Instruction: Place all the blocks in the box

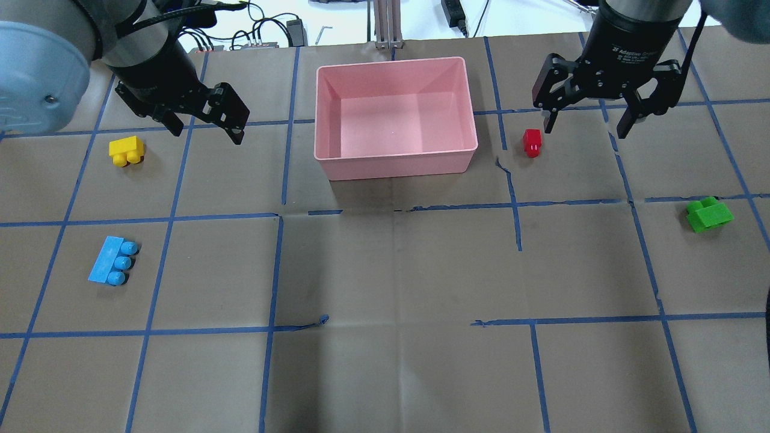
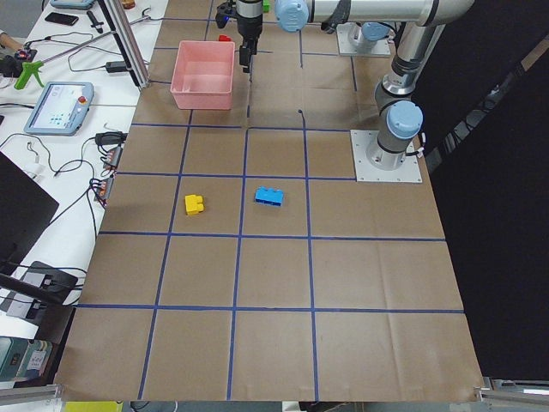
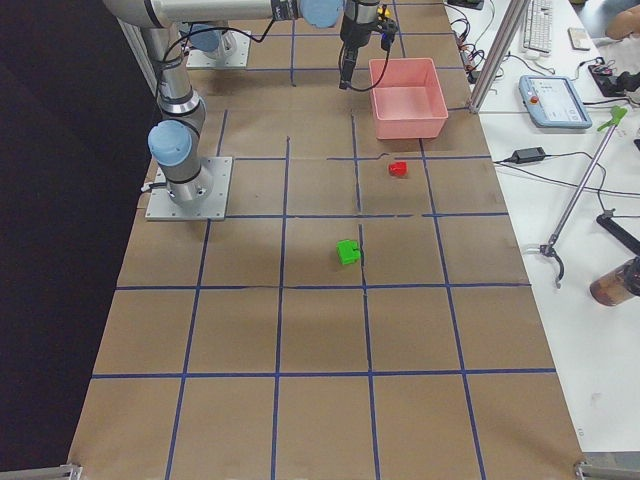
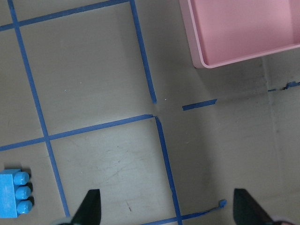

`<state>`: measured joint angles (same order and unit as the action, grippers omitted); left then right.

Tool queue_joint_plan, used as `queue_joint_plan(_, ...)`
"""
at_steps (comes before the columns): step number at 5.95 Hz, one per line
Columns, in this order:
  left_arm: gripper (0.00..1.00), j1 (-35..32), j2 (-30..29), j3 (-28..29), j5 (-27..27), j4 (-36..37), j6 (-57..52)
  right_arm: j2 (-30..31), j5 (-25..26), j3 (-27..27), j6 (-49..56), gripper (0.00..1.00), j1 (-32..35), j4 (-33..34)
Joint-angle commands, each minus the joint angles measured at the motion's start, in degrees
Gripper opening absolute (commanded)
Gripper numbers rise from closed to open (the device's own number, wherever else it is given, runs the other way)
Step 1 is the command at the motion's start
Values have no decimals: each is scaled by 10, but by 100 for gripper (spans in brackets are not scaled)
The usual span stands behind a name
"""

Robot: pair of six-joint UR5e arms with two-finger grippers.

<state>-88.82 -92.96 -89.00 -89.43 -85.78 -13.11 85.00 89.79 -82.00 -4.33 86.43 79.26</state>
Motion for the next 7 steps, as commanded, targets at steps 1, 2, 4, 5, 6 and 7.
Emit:
queue_joint_plan(1, 99, 10, -1, 0, -1, 1, -6, 0, -1, 1, 113, 100, -94, 1)
queue_joint_plan(2, 99, 43, -17, 0, 0, -1, -6, -4, -1, 3, 173, 100, -148, 2)
queue_joint_plan(4, 99, 161, -46, -6, -10, -6, -61, -20, 68, 3, 319, 100, -182, 61)
queue_joint_plan(5, 99, 219, -60, -26, -13, 2, -136, -32, 70, 3, 384, 100, -215, 69)
queue_joint_plan(6, 99, 259, -73, -40, -12, 33, -161, -46, 65, 3, 474, 100, -255, 82)
queue_joint_plan(7, 99, 298, -96, -56, -12, 68, -259, -61, 65, 1, 551, 99, -292, 123)
